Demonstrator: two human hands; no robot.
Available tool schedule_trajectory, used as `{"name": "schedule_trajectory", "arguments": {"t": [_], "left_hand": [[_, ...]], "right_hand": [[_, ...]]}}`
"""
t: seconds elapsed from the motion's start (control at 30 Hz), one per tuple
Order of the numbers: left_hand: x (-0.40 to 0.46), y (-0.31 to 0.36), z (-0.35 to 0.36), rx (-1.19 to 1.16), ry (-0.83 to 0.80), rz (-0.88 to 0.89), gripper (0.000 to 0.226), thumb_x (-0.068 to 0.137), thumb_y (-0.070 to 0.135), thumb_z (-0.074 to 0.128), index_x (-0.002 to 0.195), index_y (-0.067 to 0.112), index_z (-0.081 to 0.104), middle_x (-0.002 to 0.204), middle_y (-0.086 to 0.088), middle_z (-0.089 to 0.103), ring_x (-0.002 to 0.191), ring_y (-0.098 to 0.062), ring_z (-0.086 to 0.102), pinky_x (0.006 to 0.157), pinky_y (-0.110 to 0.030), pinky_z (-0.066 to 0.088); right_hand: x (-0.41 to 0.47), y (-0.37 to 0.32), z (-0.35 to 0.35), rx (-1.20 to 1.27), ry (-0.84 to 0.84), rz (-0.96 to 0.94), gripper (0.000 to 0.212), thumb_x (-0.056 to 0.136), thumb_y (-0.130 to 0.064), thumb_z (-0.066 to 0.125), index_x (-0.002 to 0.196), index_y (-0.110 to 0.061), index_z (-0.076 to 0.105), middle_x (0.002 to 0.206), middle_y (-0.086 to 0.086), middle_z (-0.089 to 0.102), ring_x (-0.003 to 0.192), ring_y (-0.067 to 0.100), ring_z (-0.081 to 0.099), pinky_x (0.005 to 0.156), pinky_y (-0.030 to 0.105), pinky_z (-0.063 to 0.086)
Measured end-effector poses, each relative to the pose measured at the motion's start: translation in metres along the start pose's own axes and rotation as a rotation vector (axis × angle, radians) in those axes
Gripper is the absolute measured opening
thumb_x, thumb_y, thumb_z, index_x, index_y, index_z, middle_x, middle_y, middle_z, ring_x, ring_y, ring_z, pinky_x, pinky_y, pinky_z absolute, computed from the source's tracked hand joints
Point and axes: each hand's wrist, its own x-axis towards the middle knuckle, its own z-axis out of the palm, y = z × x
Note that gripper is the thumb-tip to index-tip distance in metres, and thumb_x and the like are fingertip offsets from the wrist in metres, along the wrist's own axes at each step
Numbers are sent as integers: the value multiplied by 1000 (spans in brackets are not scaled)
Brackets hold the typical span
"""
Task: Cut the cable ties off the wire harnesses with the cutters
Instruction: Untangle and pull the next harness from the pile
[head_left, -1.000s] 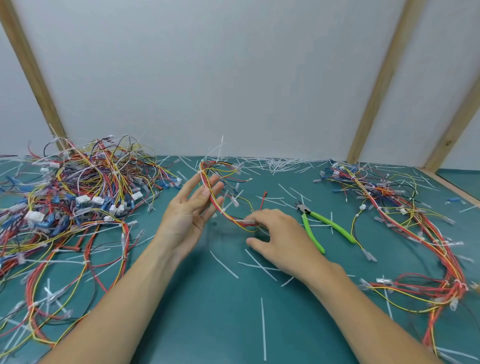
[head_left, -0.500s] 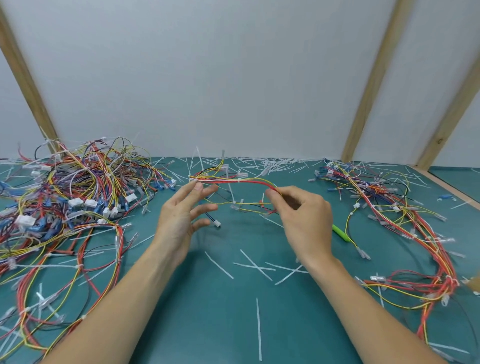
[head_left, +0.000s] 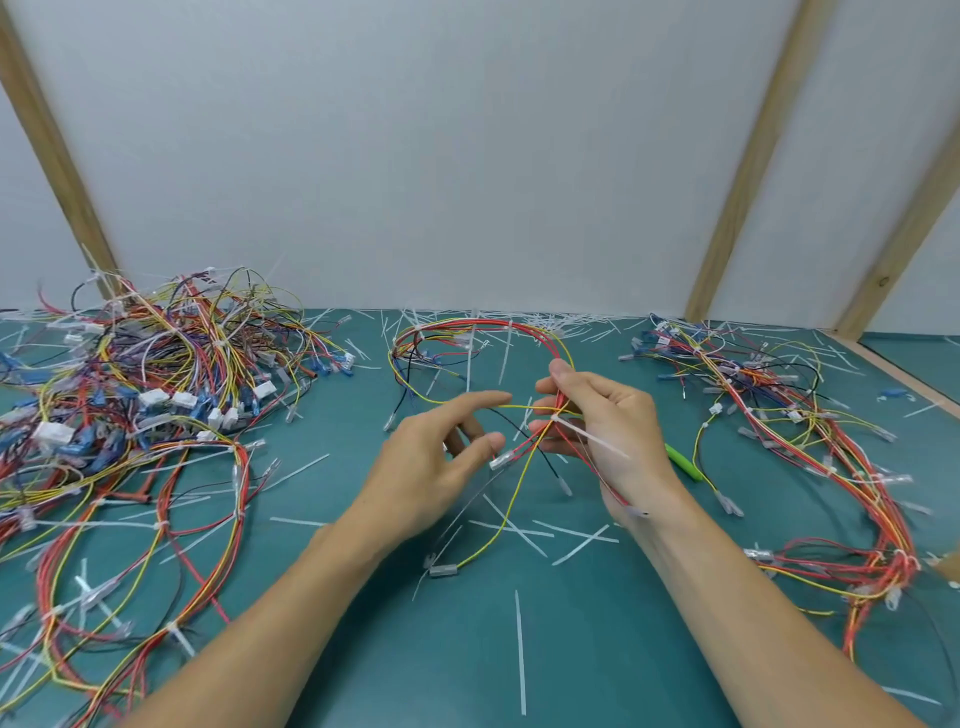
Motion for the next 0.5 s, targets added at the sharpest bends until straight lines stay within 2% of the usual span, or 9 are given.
{"name": "schedule_trajectory", "arguments": {"t": [0.1,0.17,0.23,0.37,0.43,0.5], "left_hand": [[1,1,0,-12,128,19,7,93,23,69,92,30,69,70,19,62,63,-8,56,60,-20,40],[3,1,-5,-31,313,-1,7,93,20,70,88,25,69,70,17,62,63,-10,58,59,-21,43],[3,5,-10,3,456,-4,7,92,20,72,87,24,69,72,12,61,66,-12,57,60,-17,39],[1,14,-12,41,483,-5,9,81,16,64,72,19,63,78,5,51,74,-13,51,68,-13,34],[1,15,-12,59,461,-57,11,78,18,59,68,18,62,80,4,47,81,-18,50,74,-24,39],[1,14,-12,176,437,-108,13,79,22,57,70,17,65,82,5,46,85,-21,48,77,-36,40]], "right_hand": [[-1,-1,1,-41,-21,9,28,96,-33,70,79,-12,78,70,8,72,57,17,72,48,25,55],[-1,-2,1,-98,-36,26,29,95,-34,71,76,-14,78,67,6,70,55,17,70,45,23,51],[-2,-2,0,-129,-86,68,30,94,-37,71,73,-17,79,67,4,69,54,17,69,43,21,47],[0,-4,-2,-87,-202,146,35,90,-49,69,71,-22,77,68,2,64,53,15,65,45,21,43],[2,-6,-5,-49,-272,188,38,83,-59,68,72,-23,75,70,1,63,54,14,63,46,21,42],[2,-6,-7,-24,-374,215,35,78,-59,69,74,-24,75,73,-2,62,55,11,61,44,19,42]]}}
